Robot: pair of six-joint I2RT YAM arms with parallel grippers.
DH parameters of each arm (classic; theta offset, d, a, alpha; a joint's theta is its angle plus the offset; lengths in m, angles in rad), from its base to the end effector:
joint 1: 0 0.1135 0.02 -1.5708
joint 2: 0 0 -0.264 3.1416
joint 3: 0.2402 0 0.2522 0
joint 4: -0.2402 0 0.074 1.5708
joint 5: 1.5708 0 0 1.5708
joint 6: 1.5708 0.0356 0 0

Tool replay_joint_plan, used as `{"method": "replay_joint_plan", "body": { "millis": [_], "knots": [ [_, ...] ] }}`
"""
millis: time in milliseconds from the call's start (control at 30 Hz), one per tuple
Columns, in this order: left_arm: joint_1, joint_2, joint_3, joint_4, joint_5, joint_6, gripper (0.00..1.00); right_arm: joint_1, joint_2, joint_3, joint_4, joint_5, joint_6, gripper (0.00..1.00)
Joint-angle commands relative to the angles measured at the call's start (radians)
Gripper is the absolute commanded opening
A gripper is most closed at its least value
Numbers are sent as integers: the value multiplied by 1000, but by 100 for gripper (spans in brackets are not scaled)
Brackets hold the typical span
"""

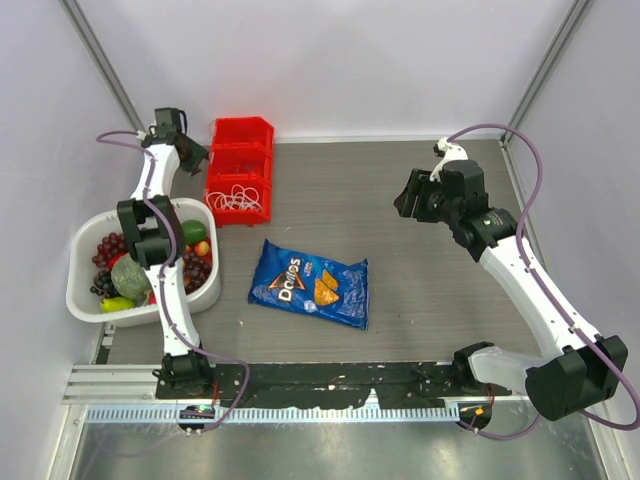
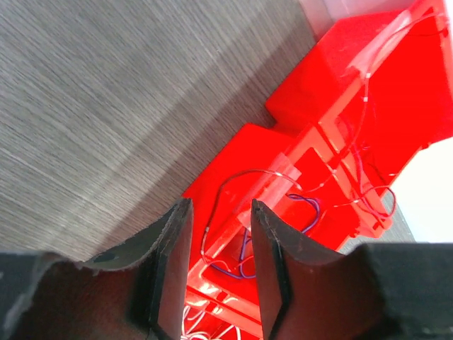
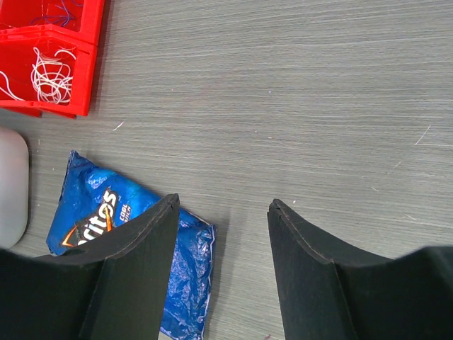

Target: Untangle the cables

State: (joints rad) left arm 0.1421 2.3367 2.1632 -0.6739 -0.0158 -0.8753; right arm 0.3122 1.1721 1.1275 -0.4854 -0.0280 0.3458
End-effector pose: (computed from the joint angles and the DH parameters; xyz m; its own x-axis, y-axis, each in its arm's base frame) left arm 0.5218 0.0752 0.2384 -0.3588 -0.8268 -0.4332 -0.6670 0.5518 -0.5006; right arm 0.2466 0.0806 0.3504 -0.5645 0.1739 -0.8069 -0.1474 0.9406 0.3058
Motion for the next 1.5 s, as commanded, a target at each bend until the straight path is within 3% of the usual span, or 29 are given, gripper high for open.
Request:
{"method": "replay_joint_plan", "body": {
  "millis": [0,133,167,367,533,733,867,1100,1200,1467],
  "knots": [
    [-6,24,53,0,-3,2,36,-1,-5,5,44,10,-10,58],
    [-13,-2,49,51,2,25,2,-1,1,8,44,11,-8,58],
    [-15,-13,35,75,1,25,0,-1,0,9,44,13,-7,58],
    [-29,-76,-42,302,59,12,0,-1,4,11,42,14,-4,58],
    [-47,-36,-22,451,105,-31,0,-1,8,9,41,17,-4,58],
    [-99,44,41,629,79,39,0,1,15,5,36,20,-1,58],
    [-124,53,6,791,-10,120,0,-1,23,-2,34,20,4,58],
    [-124,95,49,846,-102,260,0,1,32,5,22,19,9,58],
    [-124,99,78,778,-110,364,0,-1,43,11,19,22,7,58],
    [-114,-22,-89,835,-161,529,0,-1,67,15,28,14,15,58]
  ]
}}
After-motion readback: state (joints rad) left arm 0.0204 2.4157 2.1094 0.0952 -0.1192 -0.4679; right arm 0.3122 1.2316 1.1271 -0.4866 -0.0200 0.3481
